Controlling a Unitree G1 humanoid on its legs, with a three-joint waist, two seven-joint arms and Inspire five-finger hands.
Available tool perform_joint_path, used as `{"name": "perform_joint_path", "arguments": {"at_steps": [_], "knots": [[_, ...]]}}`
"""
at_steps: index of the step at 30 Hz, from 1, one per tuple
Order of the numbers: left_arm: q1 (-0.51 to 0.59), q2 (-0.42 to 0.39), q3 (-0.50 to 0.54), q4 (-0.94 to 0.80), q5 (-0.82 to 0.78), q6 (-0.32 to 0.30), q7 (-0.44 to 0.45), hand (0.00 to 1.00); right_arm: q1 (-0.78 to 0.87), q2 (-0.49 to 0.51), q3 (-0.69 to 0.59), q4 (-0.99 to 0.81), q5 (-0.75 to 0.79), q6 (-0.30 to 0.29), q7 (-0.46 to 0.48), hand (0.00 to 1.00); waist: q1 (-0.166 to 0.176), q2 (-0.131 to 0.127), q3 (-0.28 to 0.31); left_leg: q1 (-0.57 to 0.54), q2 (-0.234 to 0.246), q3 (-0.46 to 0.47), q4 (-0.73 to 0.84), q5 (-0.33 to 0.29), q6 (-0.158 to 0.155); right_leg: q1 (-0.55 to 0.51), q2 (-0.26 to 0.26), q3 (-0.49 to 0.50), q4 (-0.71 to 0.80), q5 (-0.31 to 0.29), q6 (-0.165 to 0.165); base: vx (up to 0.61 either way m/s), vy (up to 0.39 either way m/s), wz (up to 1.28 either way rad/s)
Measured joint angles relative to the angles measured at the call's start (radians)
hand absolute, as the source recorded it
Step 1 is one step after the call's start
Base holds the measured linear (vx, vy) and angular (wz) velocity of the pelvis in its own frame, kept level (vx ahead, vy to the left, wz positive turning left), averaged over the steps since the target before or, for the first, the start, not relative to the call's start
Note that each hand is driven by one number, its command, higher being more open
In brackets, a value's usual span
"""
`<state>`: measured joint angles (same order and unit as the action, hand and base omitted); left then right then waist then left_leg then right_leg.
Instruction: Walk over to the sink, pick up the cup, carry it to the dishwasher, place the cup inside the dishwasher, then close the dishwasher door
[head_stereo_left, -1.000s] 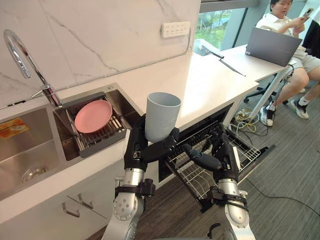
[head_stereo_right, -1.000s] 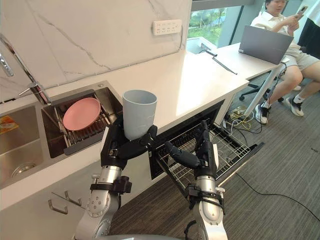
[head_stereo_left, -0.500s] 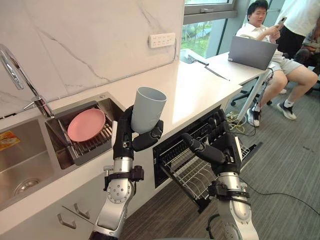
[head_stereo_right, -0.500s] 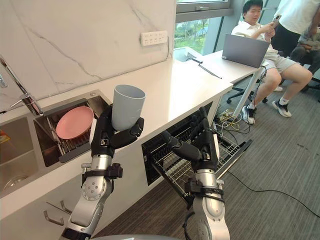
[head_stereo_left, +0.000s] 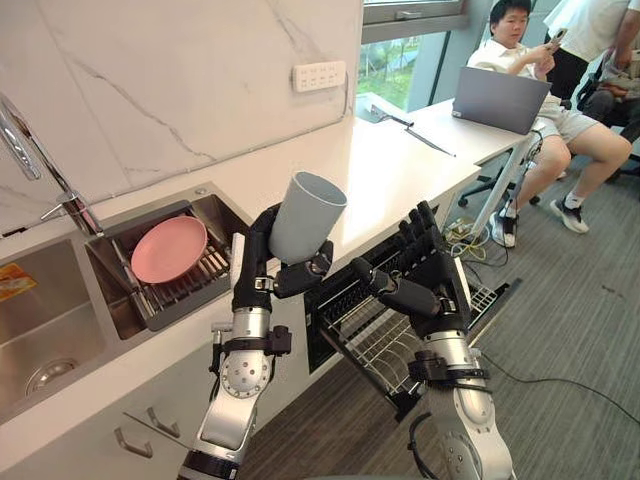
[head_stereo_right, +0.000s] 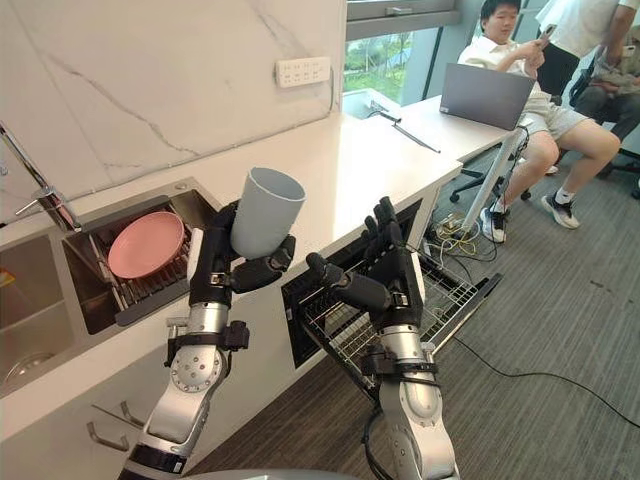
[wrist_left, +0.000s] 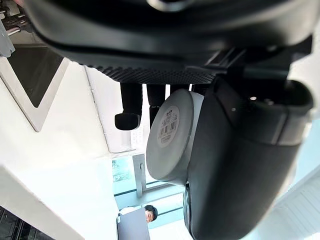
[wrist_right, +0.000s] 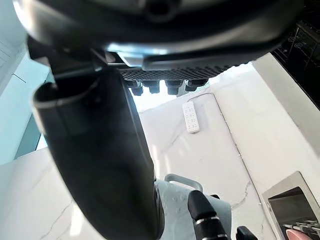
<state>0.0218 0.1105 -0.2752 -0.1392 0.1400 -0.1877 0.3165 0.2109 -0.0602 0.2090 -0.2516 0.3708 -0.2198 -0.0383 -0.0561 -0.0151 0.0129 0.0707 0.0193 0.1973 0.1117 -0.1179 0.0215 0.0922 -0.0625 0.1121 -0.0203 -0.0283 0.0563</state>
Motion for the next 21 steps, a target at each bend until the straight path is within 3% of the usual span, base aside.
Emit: {"name": "perform_joint_path", "arguments": {"at_steps": [21], "knots": [[-0.008,-0.014,-0.176,0.028,0.123,0.001,0.024,0.0,-0.027,0.005,0.085,0.033,-0.003,-0.021,-0.038,1.0,0.004,0.0,0.001,0.0,-0.009,-0.015,-0.022,0.019,0.005,-0.002,-0.006,-0.014,-0.003,0.001,0.001,-0.02,-0.012,0.02]]}}
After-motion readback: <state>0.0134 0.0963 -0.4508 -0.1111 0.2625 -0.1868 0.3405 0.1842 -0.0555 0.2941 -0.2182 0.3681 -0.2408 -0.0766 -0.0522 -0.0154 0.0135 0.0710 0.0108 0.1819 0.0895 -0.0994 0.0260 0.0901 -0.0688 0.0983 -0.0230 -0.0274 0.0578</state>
